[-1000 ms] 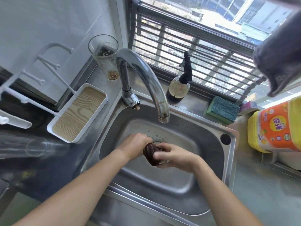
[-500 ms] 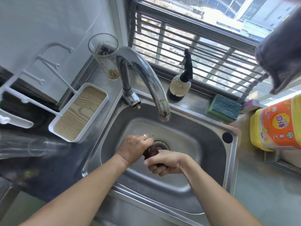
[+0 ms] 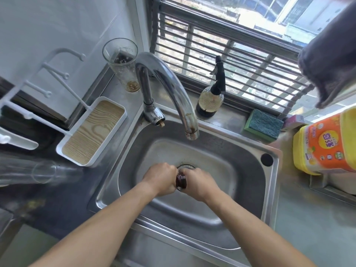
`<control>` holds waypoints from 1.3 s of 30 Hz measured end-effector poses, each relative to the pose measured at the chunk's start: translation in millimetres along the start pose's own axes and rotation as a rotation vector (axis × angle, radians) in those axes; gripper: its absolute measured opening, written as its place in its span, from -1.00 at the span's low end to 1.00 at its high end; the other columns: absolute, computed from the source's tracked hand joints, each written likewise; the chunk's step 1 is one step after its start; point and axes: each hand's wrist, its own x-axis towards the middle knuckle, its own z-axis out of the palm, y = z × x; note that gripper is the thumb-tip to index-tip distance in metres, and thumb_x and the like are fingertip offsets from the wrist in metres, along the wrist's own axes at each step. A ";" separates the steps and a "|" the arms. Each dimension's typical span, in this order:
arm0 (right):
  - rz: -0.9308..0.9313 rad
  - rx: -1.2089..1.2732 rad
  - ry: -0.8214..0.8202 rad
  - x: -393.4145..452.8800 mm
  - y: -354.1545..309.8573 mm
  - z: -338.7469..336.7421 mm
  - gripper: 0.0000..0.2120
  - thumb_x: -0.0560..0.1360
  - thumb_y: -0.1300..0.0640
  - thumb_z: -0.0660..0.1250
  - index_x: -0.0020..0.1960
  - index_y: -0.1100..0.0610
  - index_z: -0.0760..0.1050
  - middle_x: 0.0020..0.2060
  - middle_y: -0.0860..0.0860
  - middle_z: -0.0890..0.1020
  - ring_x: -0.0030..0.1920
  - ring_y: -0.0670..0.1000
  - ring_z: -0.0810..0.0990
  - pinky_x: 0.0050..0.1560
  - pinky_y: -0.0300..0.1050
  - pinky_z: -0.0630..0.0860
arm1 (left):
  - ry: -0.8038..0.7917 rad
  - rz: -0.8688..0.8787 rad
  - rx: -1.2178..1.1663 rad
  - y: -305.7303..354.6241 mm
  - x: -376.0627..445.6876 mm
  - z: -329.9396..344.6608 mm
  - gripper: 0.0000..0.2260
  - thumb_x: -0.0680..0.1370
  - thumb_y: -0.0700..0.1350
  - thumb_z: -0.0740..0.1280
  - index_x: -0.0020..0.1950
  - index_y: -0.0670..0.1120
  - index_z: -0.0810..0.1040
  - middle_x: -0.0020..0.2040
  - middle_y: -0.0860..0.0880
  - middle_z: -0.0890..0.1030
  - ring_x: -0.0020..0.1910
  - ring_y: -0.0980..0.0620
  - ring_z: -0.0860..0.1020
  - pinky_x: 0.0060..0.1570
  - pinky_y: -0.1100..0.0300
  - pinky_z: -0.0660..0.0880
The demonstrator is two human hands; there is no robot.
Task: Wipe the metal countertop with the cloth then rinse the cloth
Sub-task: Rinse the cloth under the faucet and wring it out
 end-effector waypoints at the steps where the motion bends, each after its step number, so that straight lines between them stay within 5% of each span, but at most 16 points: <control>1: -0.027 -0.033 0.035 -0.6 1.2 -0.3 -0.75 0.46 -0.06 0.33 0.11 -0.02 0.49 -0.04 0.08 0.68 -0.02 0.26 0.65 -0.20 -0.04 0.41 | -0.002 -0.022 -0.060 0.9 0.5 1.0 -0.91 0.41 -0.05 0.32 -0.27 0.00 0.45 -0.19 -0.14 0.70 -0.15 -0.24 0.66 -0.31 0.13 0.39; 10: -0.177 -0.131 0.222 -3.9 11.0 -2.5 -0.74 0.47 0.02 0.32 0.09 0.09 0.40 -0.18 0.11 0.69 -0.17 0.30 0.65 -0.31 -0.02 0.29 | -0.099 -0.145 -0.704 4.1 -2.7 4.6 -0.83 0.23 -0.02 0.35 -0.49 -0.05 0.44 -0.48 -0.10 0.55 -0.51 0.04 0.47 -0.52 0.28 0.29; 14: -0.185 -0.114 0.299 -7.3 9.3 -0.3 -0.74 0.39 0.05 0.42 -0.01 0.13 0.45 -0.33 0.12 0.67 -0.34 0.31 0.62 -0.41 -0.06 0.26 | -0.285 -0.176 -0.816 6.1 -0.1 -2.2 -0.81 0.24 -0.15 0.38 -0.50 -0.06 0.39 -0.53 0.11 0.38 -0.51 0.06 0.32 -0.48 0.25 0.21; 19: -0.190 -0.221 0.324 -12.3 0.9 -4.4 -0.57 0.14 0.05 0.65 -0.22 0.13 0.45 -0.57 0.01 0.53 -0.61 0.17 0.50 -0.53 -0.22 0.06 | -0.488 -0.243 -0.879 3.7 -2.2 -10.7 -0.86 0.25 -0.19 0.37 -0.43 -0.04 0.44 -0.58 0.04 0.34 -0.60 0.06 0.27 -0.52 0.33 0.17; 24: -0.259 -0.271 0.354 -8.8 5.9 -9.4 -0.63 0.23 0.08 0.61 -0.22 0.14 0.43 -0.56 0.00 0.52 -0.61 0.17 0.50 -0.52 -0.21 0.08 | -0.474 -0.289 -1.002 9.6 -9.4 -7.3 -0.86 0.24 -0.18 0.35 -0.37 -0.04 0.39 -0.52 0.00 0.31 -0.59 0.06 0.25 -0.49 0.31 0.17; 29: -0.312 -0.240 0.196 3.8 11.0 -19.3 -0.82 0.52 0.03 0.27 0.02 0.13 0.40 -0.25 0.13 0.68 -0.27 0.29 0.65 -0.38 -0.03 0.26 | -0.458 -0.336 -1.188 14.0 -12.6 0.6 -0.77 0.27 -0.19 0.36 -0.37 0.00 0.30 -0.49 0.01 0.25 -0.56 0.06 0.20 -0.50 0.31 0.14; 33: -0.180 -0.173 0.090 4.8 8.4 -18.9 -0.81 0.54 0.00 0.25 0.05 0.09 0.37 -0.10 0.14 0.67 -0.11 0.30 0.64 -0.27 0.01 0.30 | -0.273 -0.299 -0.994 12.5 -6.1 1.4 -0.79 0.33 -0.13 0.42 -0.40 -0.03 0.40 -0.56 0.10 0.40 -0.51 0.04 0.36 -0.52 0.28 0.24; 36: 0.064 0.123 -0.028 -0.4 1.8 -17.6 -0.66 0.46 -0.04 0.40 0.10 0.10 0.39 -0.01 0.15 0.63 0.00 0.27 0.61 -0.18 -0.03 0.39 | 0.007 -0.186 -0.421 6.9 -1.9 0.7 -0.83 0.42 0.05 0.40 -0.21 -0.04 0.55 -0.24 -0.08 0.67 -0.20 -0.19 0.61 -0.30 0.13 0.39; 39: 0.121 0.521 -0.257 -6.2 3.2 -24.9 -0.41 0.31 -0.10 0.61 0.18 0.11 0.43 0.02 0.04 0.61 -0.02 0.07 0.59 -0.04 -0.03 0.51 | 0.221 -0.059 -0.139 -2.7 -2.6 -0.3 -0.86 0.51 0.02 0.31 -0.13 -0.04 0.50 -0.16 -0.12 0.66 -0.12 -0.29 0.62 -0.29 0.06 0.37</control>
